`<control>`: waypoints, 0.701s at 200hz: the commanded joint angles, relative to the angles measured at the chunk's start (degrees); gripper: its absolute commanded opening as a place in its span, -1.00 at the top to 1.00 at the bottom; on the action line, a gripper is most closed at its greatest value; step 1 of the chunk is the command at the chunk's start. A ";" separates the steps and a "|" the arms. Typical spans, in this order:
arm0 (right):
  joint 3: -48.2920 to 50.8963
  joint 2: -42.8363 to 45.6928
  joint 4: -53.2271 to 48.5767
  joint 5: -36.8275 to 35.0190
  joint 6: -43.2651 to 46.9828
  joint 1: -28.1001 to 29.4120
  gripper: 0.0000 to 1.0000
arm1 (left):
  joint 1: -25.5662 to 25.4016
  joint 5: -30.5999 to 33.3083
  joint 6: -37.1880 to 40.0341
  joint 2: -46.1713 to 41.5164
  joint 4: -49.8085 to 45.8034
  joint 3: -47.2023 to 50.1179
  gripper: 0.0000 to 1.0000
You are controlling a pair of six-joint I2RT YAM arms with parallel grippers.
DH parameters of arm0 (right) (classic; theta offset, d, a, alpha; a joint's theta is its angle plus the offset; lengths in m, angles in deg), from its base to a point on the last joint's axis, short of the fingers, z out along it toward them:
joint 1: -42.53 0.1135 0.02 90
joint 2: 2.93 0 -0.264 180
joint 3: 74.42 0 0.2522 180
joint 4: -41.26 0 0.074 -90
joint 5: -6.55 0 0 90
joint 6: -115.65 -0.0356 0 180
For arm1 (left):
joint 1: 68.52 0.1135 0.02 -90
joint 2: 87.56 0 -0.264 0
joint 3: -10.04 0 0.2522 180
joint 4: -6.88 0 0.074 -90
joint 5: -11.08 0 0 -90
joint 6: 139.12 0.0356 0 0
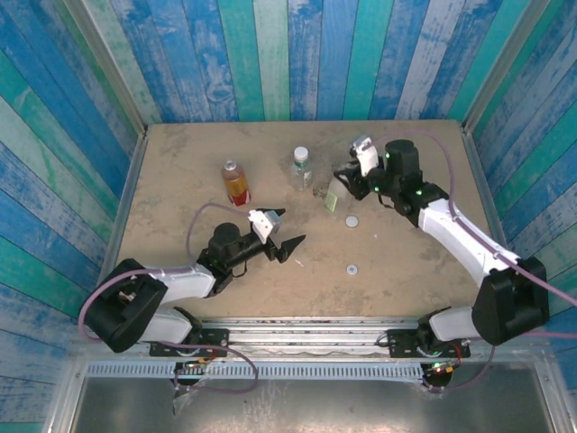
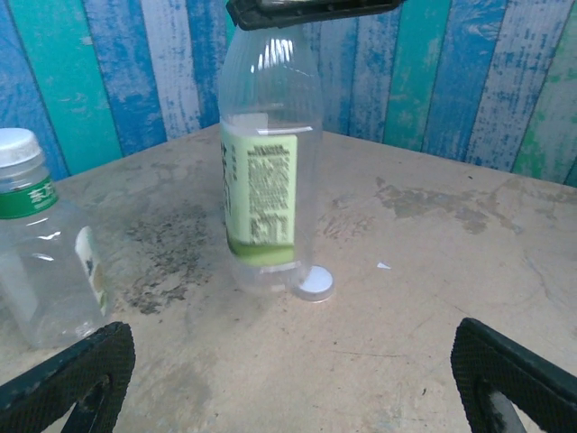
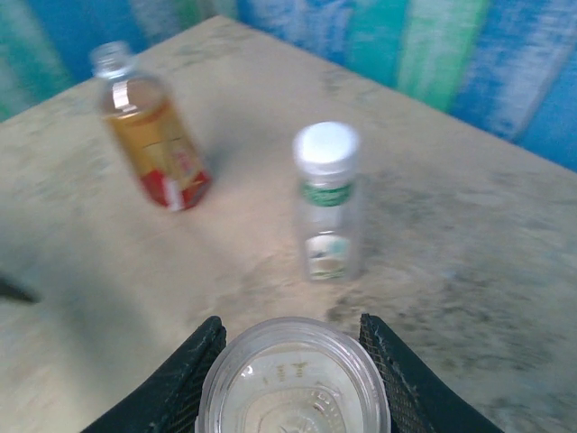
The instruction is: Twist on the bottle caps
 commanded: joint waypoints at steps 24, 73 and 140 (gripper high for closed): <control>2.16 2.06 -8.44 17.83 14.98 5.05 0.36 | 3.19 -14.92 3.31 6.89 3.55 -3.77 -0.88; 2.03 1.05 -12.43 25.27 25.24 8.51 0.42 | 3.88 -26.12 6.26 14.40 6.06 -6.47 -0.94; 1.12 -1.71 -10.73 27.08 24.15 9.31 0.44 | 3.88 -26.10 4.41 21.49 18.81 -6.19 -0.81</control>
